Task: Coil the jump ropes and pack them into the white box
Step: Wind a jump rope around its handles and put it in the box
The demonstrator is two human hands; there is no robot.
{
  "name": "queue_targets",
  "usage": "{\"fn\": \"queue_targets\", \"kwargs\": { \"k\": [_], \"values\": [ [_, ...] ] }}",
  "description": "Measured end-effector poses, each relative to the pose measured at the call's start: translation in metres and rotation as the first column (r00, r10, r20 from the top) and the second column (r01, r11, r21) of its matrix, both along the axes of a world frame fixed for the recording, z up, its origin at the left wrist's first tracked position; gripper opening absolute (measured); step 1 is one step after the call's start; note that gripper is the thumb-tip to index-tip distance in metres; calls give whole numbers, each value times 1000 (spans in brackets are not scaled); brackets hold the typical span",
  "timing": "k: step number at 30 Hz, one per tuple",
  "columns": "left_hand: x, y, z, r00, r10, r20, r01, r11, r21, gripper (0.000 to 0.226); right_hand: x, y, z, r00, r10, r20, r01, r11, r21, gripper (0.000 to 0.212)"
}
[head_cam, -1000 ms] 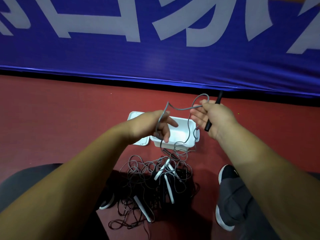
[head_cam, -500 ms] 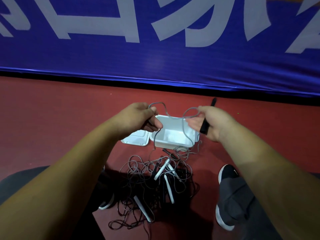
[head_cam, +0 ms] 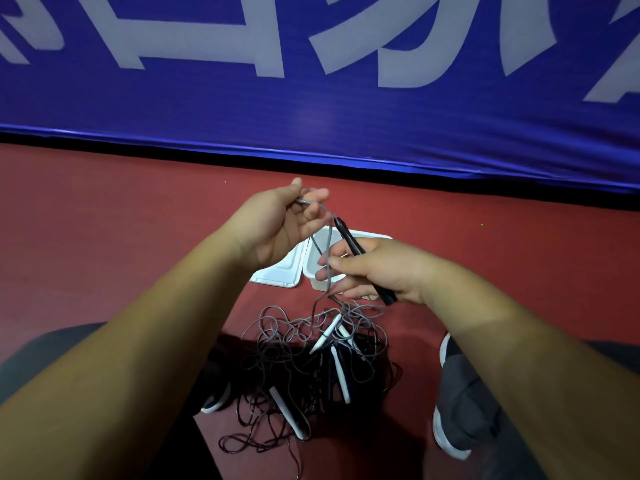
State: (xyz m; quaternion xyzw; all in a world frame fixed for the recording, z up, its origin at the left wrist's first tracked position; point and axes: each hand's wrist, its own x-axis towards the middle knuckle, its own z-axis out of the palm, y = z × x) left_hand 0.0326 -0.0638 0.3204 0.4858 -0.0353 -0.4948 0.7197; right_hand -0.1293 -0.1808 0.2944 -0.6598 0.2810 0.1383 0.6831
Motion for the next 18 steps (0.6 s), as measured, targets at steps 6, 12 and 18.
{"fn": "queue_targets", "kwargs": {
  "k": [6,12,18],
  "values": [
    [11,5,-8,974,-105,200,50,964,260,35,4,-2,16,973,-200,115,188,976,105,13],
    [-12,16,-28,565,-758,325,472,620,627,39,8,-17,32,809,-555,193,503,824,260,11],
    [-23,21,-36,244,-911,332,488,412,769,29,8,-39,31,578,-799,166,665,579,472,16]
  ]
}}
